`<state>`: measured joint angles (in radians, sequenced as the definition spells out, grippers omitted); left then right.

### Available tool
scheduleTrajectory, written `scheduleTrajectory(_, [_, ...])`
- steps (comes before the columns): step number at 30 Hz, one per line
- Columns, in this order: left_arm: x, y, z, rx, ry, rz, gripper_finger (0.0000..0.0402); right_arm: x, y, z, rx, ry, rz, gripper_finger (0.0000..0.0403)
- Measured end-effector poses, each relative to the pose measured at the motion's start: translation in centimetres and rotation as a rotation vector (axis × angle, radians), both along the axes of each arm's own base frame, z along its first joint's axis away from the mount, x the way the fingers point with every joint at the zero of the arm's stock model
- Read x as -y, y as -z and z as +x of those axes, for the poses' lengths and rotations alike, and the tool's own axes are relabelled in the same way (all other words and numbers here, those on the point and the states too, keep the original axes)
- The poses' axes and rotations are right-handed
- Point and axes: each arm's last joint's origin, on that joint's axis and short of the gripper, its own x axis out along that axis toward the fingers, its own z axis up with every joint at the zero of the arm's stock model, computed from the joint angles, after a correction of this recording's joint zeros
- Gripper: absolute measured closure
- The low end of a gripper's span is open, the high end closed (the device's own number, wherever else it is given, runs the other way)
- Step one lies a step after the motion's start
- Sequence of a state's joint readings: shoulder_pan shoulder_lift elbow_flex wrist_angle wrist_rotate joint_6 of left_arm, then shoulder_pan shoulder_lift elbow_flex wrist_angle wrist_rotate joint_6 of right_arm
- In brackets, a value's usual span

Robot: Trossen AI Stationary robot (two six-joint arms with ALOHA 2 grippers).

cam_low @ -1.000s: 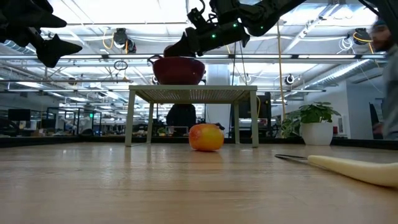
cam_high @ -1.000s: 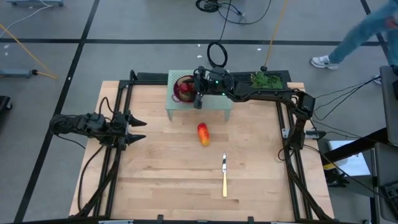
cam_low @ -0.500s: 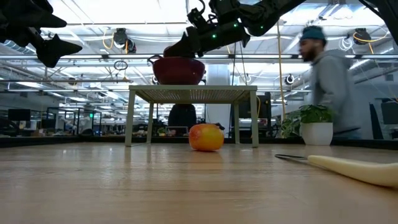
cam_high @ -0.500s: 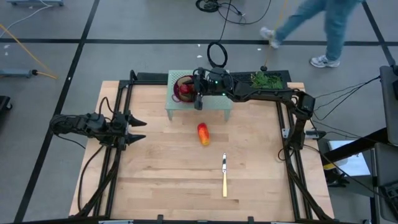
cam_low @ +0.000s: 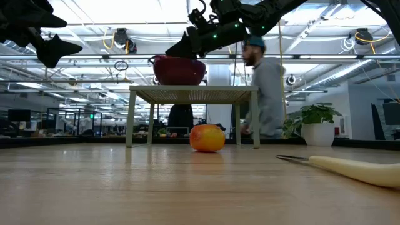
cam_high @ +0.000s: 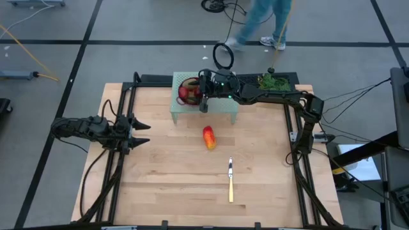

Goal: Pick & Place Fruit
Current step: Put the mango into violet strainer bowl on the shelf

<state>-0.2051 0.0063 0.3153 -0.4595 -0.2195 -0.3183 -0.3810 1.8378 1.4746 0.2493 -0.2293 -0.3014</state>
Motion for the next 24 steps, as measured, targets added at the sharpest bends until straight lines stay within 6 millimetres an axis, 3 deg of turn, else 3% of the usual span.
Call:
scheduleTrajectory(13, [0.0, 0.0, 0.0, 0.000, 0.000, 0.000, 0.0092, -0.6, -1.0, -0.1, 0.044, 0.012, -0.032, 0.0119])
scheduleTrajectory(18, [0.0, 0.0, 0.0, 0.001, 0.000, 0.000, 0.0092, -2.6, -2.1, -0.1, 0.053, -0.027, -0.034, 0.0120])
scheduleTrajectory(24, [0.0, 0.0, 0.0, -0.001, 0.001, 0.000, 0.0092, -6.4, -3.6, -0.3, 0.034, -0.033, -0.081, 0.0124])
